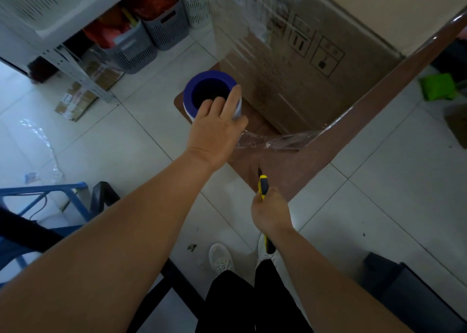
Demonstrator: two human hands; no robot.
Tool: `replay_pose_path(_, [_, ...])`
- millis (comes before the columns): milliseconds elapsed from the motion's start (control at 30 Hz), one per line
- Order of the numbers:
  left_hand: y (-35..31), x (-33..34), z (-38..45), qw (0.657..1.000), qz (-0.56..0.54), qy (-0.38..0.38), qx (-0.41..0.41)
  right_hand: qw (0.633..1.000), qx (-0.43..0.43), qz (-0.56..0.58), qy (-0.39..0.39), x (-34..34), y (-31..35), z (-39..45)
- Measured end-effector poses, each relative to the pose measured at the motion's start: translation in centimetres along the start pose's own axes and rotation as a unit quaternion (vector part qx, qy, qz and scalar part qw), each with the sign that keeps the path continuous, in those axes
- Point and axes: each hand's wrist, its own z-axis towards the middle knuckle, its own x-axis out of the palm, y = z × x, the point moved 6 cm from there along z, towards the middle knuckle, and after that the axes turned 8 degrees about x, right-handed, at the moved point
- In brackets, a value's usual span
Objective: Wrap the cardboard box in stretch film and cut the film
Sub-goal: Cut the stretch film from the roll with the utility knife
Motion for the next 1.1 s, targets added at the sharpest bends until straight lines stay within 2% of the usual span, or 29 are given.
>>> replay_pose_path(267, [0.1, 0.3, -0.8, 1.000, -0.015, -0.010, -0.023, 0.993, -0.079, 0.033, -0.080, -1.6, 4.6, -0.4])
replay_pose_path(400, [0.1, 0.2, -0.8, 1.000, -0.020, -0.013, -0.015, 0.999, -0.029, 0.014, -0.036, 0.0, 4.2, 1.6])
replay_pose_path(533, [1.3, 0.1, -0.8, 0.999, -0.017, -0.010, -0.037, 0.999, 0.046, -0.026, 0.003, 1.7, -0.7, 0.2])
replay_pose_path(633, [1.5, 0.1, -0.9, 0.999, -0.022, -0.003, -0.029, 1.000, 0.013, -0.006, -0.008, 2.1, -0.9, -1.5])
replay_pose_path(800, [0.9, 0.3, -1.7, 1.000, -0.027, 0.005, -0.004, 0.996, -0.072, 0.039, -0.047, 0.5, 4.9, -0.6])
replay_pose_path(1000, [4.8, -0.4, -2.3, 0.992, -0.084, -0.020, -0.087, 0.997, -0.072, -0.008, -0.037, 1.1, 6.0, 0.9])
replay_pose_path(1100, [5.6, -0.6, -2.5, 0.989, -0.104, -0.028, -0.099, 0.996, -0.080, 0.010, -0.036, 1.5, 5.4, -0.1])
